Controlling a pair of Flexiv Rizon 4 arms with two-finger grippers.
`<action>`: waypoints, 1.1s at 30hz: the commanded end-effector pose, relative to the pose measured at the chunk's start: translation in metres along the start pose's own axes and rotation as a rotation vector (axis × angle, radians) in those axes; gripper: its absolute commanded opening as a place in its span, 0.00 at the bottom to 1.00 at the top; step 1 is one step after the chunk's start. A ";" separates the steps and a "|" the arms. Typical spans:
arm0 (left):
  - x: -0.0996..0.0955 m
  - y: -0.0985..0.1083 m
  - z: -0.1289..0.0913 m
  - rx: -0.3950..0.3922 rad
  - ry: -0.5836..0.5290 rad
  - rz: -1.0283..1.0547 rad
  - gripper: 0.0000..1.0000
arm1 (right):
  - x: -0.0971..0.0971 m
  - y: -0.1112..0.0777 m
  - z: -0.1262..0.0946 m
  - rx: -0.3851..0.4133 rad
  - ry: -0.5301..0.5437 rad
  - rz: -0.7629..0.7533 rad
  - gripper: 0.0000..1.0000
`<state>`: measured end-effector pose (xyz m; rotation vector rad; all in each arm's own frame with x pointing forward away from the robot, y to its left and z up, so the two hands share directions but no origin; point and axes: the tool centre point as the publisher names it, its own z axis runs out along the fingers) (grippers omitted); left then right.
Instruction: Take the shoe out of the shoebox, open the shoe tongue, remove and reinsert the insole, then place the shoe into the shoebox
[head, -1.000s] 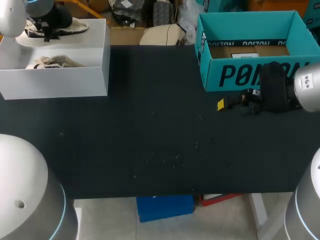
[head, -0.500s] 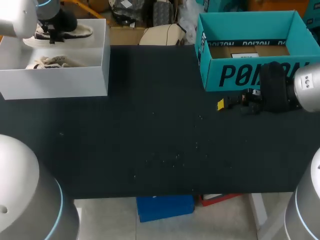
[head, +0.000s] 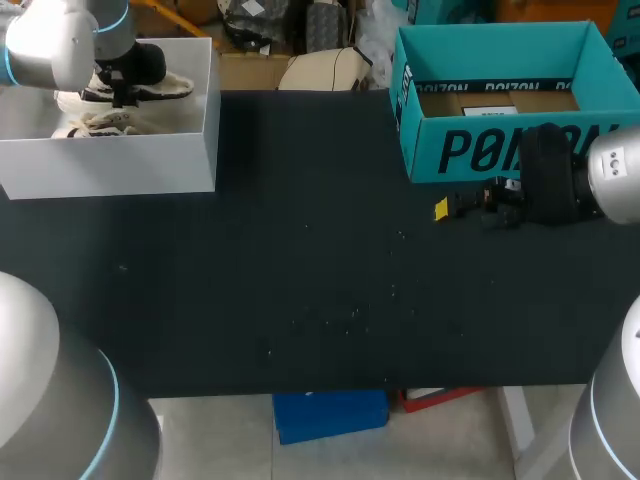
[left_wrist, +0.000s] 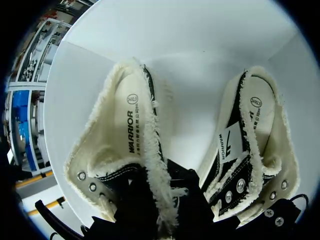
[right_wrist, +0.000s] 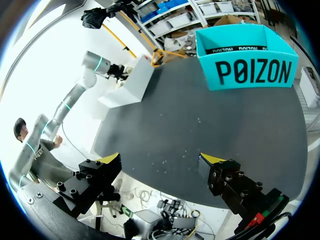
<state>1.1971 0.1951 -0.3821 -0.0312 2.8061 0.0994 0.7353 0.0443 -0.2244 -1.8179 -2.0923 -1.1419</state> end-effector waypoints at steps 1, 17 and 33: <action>-0.006 0.000 0.015 0.001 0.025 -0.005 0.00 | 0.000 -0.001 0.001 -0.002 0.001 0.000 1.00; -0.006 0.006 -0.094 0.160 0.209 -0.065 0.44 | 0.000 -0.001 0.001 -0.002 0.001 0.000 1.00; 0.036 -0.022 -0.149 -0.067 0.249 -0.332 0.65 | 0.000 -0.001 0.001 -0.002 0.001 0.000 1.00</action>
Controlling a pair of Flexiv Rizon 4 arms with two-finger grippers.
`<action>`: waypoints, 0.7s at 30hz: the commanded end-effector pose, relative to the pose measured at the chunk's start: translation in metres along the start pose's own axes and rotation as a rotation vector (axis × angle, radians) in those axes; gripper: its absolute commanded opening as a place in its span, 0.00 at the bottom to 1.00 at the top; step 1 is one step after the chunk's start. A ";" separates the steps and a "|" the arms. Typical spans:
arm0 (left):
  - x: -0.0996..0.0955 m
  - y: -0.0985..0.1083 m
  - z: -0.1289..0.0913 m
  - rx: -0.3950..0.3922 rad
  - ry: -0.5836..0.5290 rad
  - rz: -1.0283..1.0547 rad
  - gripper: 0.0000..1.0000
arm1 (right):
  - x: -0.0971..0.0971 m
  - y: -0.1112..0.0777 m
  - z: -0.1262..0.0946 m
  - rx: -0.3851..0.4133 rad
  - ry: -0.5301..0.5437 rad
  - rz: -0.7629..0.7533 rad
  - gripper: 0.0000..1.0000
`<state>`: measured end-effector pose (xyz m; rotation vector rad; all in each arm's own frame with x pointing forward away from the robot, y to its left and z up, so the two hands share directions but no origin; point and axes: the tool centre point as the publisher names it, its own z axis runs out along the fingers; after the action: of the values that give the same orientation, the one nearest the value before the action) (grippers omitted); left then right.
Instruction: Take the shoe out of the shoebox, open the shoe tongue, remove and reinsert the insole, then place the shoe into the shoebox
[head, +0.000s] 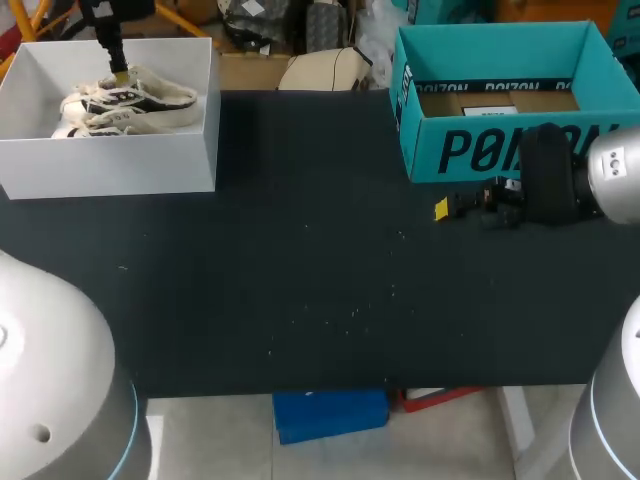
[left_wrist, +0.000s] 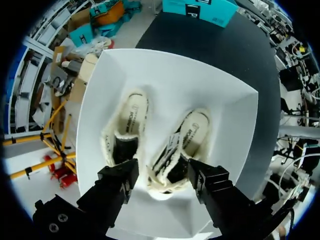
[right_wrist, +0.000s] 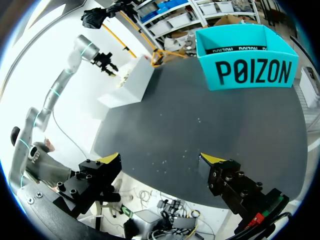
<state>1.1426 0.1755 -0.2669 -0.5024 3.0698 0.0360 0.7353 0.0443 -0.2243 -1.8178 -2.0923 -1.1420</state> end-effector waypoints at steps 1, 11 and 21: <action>0.037 -0.006 -0.015 -0.036 -0.054 -0.051 0.66 | 0.000 -0.001 0.001 -0.002 0.001 0.000 1.00; 0.108 -0.045 -0.022 -0.036 -0.034 -0.244 0.76 | 0.000 -0.001 0.001 -0.002 0.001 0.000 1.00; 0.168 -0.096 -0.011 -0.034 0.010 -0.484 0.81 | 0.000 -0.001 0.001 -0.002 0.001 0.000 1.00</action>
<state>1.0295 0.0513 -0.2570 -1.2269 2.9382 0.0308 0.7353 0.0443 -0.2244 -1.8179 -2.0923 -1.1419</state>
